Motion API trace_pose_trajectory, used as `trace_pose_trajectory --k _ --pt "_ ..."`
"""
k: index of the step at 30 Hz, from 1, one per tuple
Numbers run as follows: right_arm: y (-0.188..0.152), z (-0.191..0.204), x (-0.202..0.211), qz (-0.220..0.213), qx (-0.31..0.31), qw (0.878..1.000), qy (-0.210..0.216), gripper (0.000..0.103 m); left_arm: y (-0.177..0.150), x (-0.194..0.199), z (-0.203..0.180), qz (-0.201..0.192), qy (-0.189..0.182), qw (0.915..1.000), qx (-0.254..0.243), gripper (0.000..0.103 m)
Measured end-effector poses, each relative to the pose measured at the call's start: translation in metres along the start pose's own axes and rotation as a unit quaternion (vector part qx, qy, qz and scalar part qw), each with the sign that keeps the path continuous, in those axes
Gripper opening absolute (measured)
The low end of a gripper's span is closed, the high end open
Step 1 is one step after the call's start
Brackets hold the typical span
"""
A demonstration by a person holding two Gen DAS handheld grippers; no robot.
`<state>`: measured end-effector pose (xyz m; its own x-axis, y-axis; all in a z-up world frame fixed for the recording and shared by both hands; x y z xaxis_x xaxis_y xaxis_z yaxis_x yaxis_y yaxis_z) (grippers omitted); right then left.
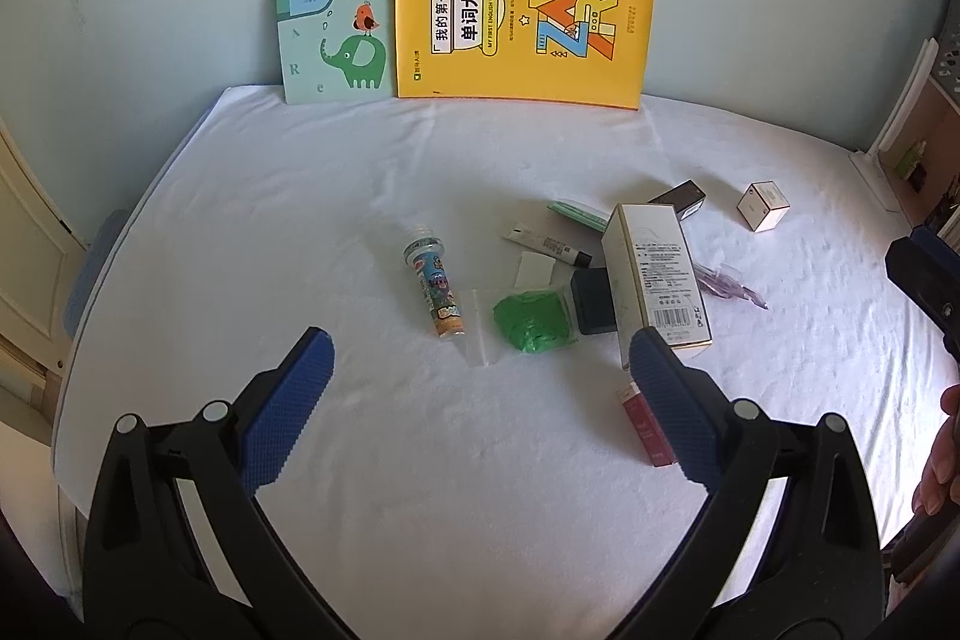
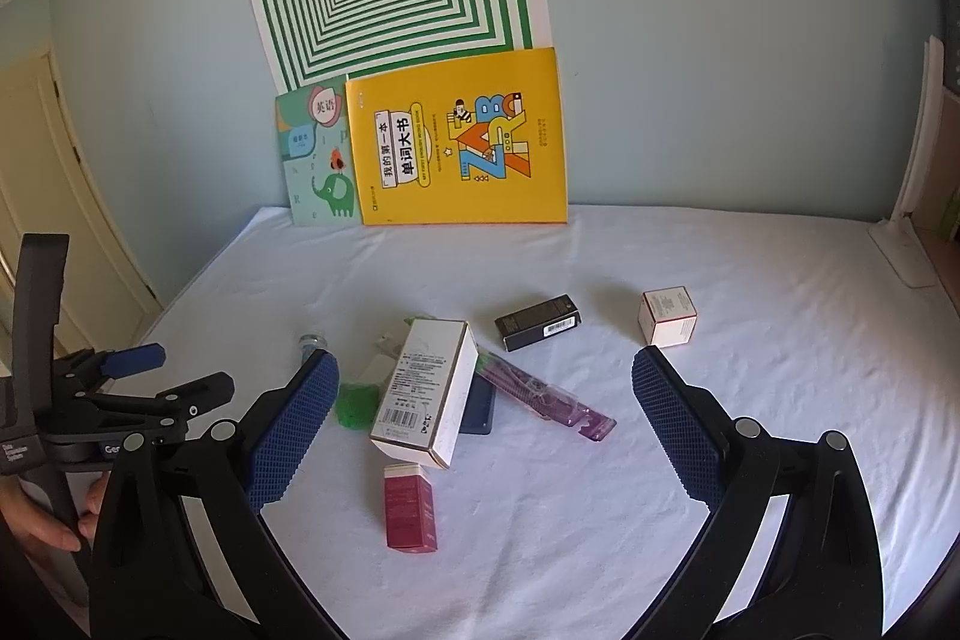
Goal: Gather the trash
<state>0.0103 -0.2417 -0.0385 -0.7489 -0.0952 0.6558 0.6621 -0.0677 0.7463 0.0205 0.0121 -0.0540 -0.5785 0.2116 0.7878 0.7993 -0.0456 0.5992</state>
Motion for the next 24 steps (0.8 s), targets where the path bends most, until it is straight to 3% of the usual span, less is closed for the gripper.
trace_pose_trajectory --k 24 --pt "0.0001 -0.0014 0.0000 0.000 -0.002 1.000 0.005 0.097 -0.0022 -0.0027 -0.0005 0.006 -0.005 1.0000 -0.001 0.097"
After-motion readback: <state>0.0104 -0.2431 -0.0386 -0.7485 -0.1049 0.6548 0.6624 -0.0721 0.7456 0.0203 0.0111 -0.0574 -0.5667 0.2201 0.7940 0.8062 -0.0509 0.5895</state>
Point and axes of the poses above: each gripper's, at about its wrist camera, not at the fingertips, and x roughly against the way its jaws point, z to its left, y to its top, the point moved 6 cm from there along -x, roughly the way its jaws point, and after that the axes turned 10 degrees about -y, right-handed, at the moved point
